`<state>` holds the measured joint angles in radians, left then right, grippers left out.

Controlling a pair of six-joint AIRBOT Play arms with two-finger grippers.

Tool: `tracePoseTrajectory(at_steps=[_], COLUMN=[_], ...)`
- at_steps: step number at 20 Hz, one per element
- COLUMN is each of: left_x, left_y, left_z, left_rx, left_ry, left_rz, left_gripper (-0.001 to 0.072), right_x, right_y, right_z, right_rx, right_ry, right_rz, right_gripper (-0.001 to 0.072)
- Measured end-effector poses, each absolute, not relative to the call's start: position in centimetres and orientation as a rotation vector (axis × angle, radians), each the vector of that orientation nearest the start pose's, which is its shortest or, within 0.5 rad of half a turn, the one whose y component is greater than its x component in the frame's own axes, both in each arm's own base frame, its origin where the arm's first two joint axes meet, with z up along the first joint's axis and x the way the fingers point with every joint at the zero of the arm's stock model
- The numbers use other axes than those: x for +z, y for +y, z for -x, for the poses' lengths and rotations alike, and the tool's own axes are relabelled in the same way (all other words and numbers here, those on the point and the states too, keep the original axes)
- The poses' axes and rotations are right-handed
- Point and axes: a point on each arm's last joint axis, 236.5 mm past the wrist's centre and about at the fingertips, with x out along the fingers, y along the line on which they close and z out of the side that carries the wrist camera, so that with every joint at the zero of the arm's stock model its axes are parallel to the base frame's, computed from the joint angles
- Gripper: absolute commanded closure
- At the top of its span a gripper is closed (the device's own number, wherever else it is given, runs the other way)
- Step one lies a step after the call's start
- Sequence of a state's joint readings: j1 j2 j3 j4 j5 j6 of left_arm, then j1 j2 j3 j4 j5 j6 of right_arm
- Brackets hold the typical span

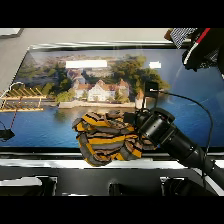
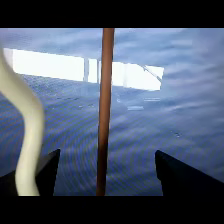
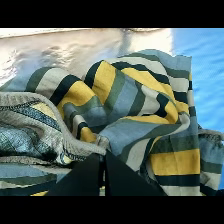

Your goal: Fold the clothes and pants, and hang the long-sleeved shirts on hangers.

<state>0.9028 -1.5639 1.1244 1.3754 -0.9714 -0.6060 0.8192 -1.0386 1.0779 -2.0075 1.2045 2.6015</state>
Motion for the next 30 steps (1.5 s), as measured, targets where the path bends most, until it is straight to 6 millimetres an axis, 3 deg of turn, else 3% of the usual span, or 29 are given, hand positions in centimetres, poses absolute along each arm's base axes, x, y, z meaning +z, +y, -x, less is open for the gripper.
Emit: tracePoseTrajectory(at_steps=[2, 3, 6, 10, 13, 17, 25, 27, 30], left_x=[-10.8, -10.8, -11.0, -10.7, -8.5, -3.4, 9.6, 13.4, 17.9], left_y=[29.1, 29.1, 29.1, 28.9, 28.9, 29.1, 29.2, 28.4, 24.8], left_z=[-27.9, -27.9, -28.0, -28.5, -30.7, -34.5, -40.0, -41.1, -42.6], left_rx=[0.042, 0.039, 0.037, 0.028, 0.035, 0.058, 0.222, 0.258, 0.231], left_ry=[1.343, 1.344, 1.344, 1.344, 1.28, 1.15, 0.827, 0.719, 0.593], left_rz=[0.015, 0.017, 0.017, -0.007, -0.028, -0.082, -0.138, -0.135, -0.125], left_gripper=[0.0547, 0.0628, 0.0672, 0.0673, 0.0673, 0.0673, 0.0674, 0.0674, 0.0676], right_x=[8.2, 8.2, 8.2, 8.2, 8.2, 8.1, 7.7, 7.7, 7.7], right_y=[18.7, 18.7, 18.7, 18.7, 18.7, 18.5, 17.4, 17.4, 17.3], right_z=[-30.3, -30.3, -30.2, -30.2, -30.2, -30.2, -29.4, -29.4, -29.3], right_rx=[-0.056, -0.056, -0.056, -0.056, -0.057, -0.062, -0.107, -0.109, -0.112], right_ry=[0.981, 0.981, 0.981, 0.982, 0.982, 0.986, 1.019, 1.021, 1.021], right_rz=[-0.139, -0.139, -0.139, -0.139, -0.138, -0.136, -0.111, -0.109, -0.105], right_gripper=[0.068, 0.068, 0.068, 0.068, 0.068, 0.068, 0.0681, 0.0681, 0.0681])
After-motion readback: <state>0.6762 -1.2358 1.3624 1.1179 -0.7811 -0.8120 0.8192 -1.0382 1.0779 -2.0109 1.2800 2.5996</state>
